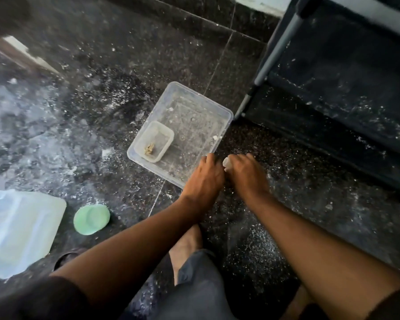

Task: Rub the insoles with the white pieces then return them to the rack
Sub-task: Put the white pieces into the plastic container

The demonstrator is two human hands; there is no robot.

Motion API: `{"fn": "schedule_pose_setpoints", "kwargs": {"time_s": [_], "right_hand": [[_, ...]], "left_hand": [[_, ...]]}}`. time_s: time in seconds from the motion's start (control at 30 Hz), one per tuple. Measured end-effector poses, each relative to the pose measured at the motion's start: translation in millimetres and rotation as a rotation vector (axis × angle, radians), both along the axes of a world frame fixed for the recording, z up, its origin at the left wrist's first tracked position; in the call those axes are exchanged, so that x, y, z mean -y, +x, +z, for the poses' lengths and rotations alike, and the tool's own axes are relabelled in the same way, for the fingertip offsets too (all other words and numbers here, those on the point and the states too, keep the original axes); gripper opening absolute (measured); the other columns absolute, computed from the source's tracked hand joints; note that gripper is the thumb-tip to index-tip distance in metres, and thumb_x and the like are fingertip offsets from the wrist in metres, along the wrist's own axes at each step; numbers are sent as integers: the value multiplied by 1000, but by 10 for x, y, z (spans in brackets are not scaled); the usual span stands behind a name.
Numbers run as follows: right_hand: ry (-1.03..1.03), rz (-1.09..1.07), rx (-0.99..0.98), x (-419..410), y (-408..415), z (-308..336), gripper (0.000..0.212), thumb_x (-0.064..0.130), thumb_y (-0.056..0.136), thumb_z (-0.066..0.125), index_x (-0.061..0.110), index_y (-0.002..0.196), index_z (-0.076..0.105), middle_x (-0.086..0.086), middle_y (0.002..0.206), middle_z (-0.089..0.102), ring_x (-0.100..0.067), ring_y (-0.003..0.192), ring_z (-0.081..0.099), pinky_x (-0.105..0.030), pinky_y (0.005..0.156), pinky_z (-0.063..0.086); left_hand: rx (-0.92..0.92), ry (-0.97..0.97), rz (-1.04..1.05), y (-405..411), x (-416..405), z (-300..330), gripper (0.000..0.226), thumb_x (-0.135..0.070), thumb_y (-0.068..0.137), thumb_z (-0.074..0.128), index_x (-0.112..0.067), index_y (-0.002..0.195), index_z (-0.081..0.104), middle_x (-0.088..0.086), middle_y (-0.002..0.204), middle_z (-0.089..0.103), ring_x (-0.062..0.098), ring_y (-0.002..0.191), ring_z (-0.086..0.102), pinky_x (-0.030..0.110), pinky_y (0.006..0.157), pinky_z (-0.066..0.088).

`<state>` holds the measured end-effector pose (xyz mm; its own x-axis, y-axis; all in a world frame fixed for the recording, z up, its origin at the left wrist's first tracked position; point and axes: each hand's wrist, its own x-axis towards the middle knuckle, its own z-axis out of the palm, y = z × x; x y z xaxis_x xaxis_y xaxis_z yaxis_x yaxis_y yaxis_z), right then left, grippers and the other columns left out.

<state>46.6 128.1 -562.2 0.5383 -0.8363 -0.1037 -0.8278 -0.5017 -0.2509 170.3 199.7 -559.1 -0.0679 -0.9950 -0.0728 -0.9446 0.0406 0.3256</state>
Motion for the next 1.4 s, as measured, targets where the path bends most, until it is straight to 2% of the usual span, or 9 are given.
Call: {"fn": "schedule_pose_setpoints", "kwargs": {"time_s": [0.1,0.17,0.23,0.37,0.5,0.67,0.9,1.17,1.4], "right_hand": [[-25,-11,80,-41,161,110,21,17,81,72,9,99,66,-10,89,63,-30,84,57,-39,69,48],[-25,1,146,-101,322,182,24,20,83,70,9,103,67,-9,91,61,-28,86,55,-38,69,49],[-5,41,171,-171,491,209,30,23,83,70,11,110,68,-8,95,59,-26,89,54,-36,71,49],[79,101,157,-274,761,174,30,23,80,72,12,108,66,-6,99,61,-27,95,55,-40,79,51],[92,136,51,-345,958,108,27,27,80,72,14,101,60,-7,103,63,-27,98,56,-41,80,46],[63,152,-9,-399,1124,-39,14,23,86,66,15,98,68,-5,104,63,-26,102,55,-42,85,42],[76,154,-58,-419,1233,-140,24,18,76,79,19,97,68,-3,99,63,-25,98,57,-42,81,42],[181,145,-48,-401,1211,-112,27,27,92,63,22,118,61,-1,119,60,-22,116,47,-40,96,33],[323,143,31,-290,1054,149,26,18,89,62,11,114,64,-6,118,56,-25,115,45,-37,95,39]], "left_hand": [[-29,-72,107,258,-17,182,27,-17,102,47,-2,121,60,18,124,53,33,112,49,39,97,50],[-123,-95,244,425,-76,349,25,-2,87,74,7,109,67,20,111,56,38,99,58,46,83,56],[-167,-142,311,591,-179,394,23,6,78,83,9,96,69,16,103,55,36,90,59,44,72,60],[-58,-13,393,919,-393,254,21,-10,99,64,-1,117,66,25,119,58,39,105,60,42,88,53],[-52,-28,368,1025,-498,165,21,8,66,90,4,78,73,20,78,64,41,71,64,47,58,60],[38,34,396,1148,-462,-11,18,-21,86,80,-5,92,76,16,94,66,36,90,58,47,74,55],[148,34,274,1175,-337,-65,20,-25,73,89,-13,82,76,8,88,63,34,92,58,41,73,50],[74,16,342,1200,-369,-185,21,-16,79,85,-17,99,79,5,98,63,29,96,54,40,76,46],[-79,-31,297,924,-478,-5,23,-6,85,76,-13,107,75,7,100,65,31,92,57,44,77,51]]}}
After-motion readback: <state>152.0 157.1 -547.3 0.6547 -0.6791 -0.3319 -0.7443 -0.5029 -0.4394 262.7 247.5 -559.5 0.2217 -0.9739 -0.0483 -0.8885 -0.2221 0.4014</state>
